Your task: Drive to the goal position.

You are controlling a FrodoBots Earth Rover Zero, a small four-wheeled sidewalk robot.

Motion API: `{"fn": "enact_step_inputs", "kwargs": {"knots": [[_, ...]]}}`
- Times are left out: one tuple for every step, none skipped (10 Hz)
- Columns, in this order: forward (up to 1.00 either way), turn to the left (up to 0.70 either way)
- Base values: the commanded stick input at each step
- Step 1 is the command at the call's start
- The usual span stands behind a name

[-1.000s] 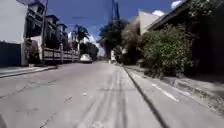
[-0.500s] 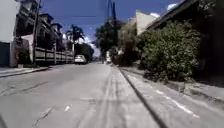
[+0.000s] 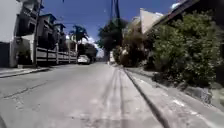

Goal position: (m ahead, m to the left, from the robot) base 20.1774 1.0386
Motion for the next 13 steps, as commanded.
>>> {"fn": "enact_step_inputs", "kwargs": {"knots": [[1.0,0.0],[1.0,0.0],[1.0,0.0],[1.0,0.0],[1.0,0.0],[1.0,0.0],[1.0,0.0],[1.0,0.0],[1.0,0.0],[1.0,0.02],[1.0,0.01],[1.0,0.02],[1.0,0.03]]}}
